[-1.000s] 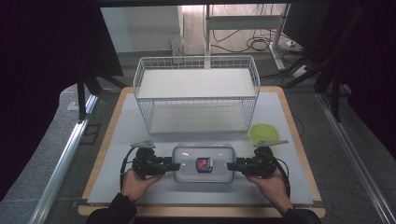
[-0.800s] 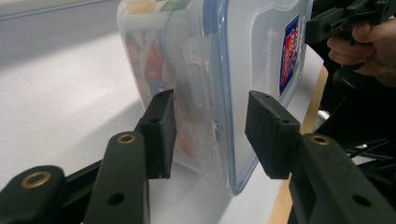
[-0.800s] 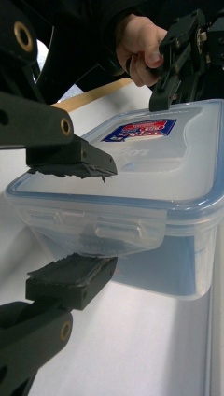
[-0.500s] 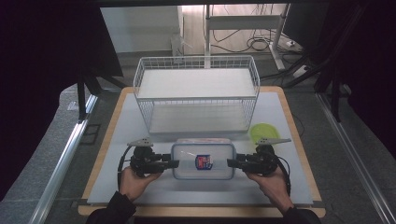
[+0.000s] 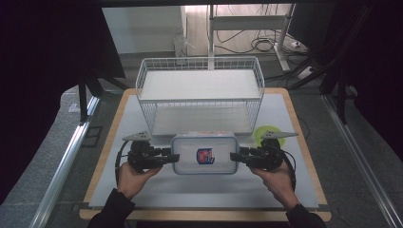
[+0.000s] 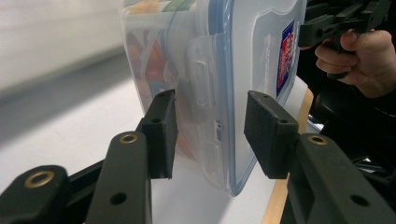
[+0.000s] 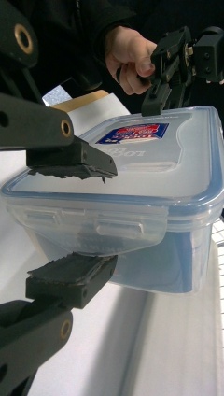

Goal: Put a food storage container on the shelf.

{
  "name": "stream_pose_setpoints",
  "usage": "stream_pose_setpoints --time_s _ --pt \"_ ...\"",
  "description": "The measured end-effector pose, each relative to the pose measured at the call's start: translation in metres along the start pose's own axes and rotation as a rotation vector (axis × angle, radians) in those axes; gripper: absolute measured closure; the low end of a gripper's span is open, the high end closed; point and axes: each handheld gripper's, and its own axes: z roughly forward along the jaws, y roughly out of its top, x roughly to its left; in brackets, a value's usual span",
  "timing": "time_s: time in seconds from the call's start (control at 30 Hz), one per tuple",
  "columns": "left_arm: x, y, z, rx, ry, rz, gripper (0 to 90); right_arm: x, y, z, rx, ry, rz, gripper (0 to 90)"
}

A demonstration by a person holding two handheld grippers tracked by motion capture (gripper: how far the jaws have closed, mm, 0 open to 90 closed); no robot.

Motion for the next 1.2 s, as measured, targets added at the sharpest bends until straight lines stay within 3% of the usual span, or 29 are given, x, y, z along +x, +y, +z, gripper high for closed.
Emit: stream_pose_setpoints --time_s 0.53,0.73,1.2 --pt "-0.006 0.038 -0.026 -0.036 0.04 0.016 54.6 0.011 0.044 -0.001 -0.029 0.018 -0.042 52.0" --pt "-0.006 0.054 -0.032 -0.056 0.039 0.021 54.5 0.017 0.066 -0.006 -0.051 0.009 -0.063 52.0" --pt "-0.004 0.085 -0.041 -0.068 0.04 0.034 54.4 0.018 0.093 -0.011 -0.082 0.015 -0.062 52.4"
